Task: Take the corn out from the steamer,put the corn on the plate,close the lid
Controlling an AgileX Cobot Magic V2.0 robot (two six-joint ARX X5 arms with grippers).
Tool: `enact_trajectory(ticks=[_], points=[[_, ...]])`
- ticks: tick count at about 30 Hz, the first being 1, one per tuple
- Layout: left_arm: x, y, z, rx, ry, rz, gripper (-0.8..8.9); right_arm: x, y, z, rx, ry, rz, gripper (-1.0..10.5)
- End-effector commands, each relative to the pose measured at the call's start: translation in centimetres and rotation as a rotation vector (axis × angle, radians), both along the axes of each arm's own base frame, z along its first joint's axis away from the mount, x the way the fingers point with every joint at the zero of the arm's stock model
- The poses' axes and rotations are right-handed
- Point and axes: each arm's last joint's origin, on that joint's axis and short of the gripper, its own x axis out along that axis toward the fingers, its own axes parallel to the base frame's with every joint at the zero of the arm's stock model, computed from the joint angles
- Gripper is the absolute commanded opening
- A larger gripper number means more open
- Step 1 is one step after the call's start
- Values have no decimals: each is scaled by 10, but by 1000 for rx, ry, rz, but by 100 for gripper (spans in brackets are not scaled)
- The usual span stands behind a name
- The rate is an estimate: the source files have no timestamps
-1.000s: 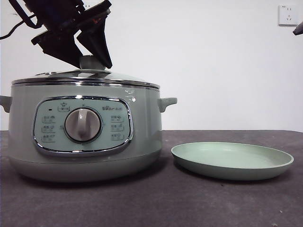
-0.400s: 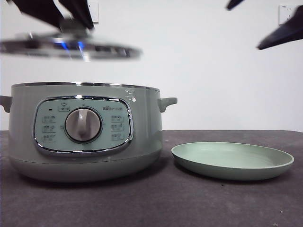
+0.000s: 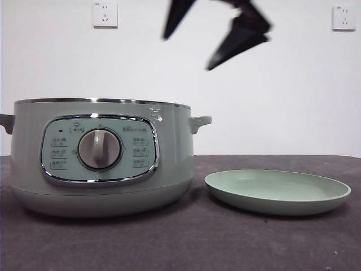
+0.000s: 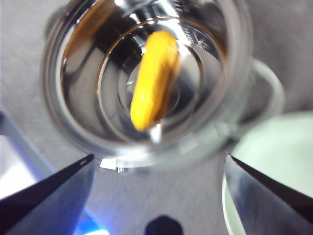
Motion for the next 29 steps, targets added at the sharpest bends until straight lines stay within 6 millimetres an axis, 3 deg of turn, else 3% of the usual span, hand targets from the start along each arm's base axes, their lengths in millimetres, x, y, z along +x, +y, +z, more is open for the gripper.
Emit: enact_trajectory(ticks=[1,6,14,20,29], points=[[-14,9,11,4,-76,51,-9,13,26,-2,-50,-4,42,437],[-30,17,13,-8,-98,58,-9,32,70,-15,-144,23,62,437],[-33,18,12,-10,-87,45,-9,47,120,-56,-271,3,73,431],[-33,18,12,-11,-79,27,-9,53,137,-85,-314,-24,83,399],[-33,18,11,-10,-77,26,-9,62,146,-113,-328,-5,86,341]])
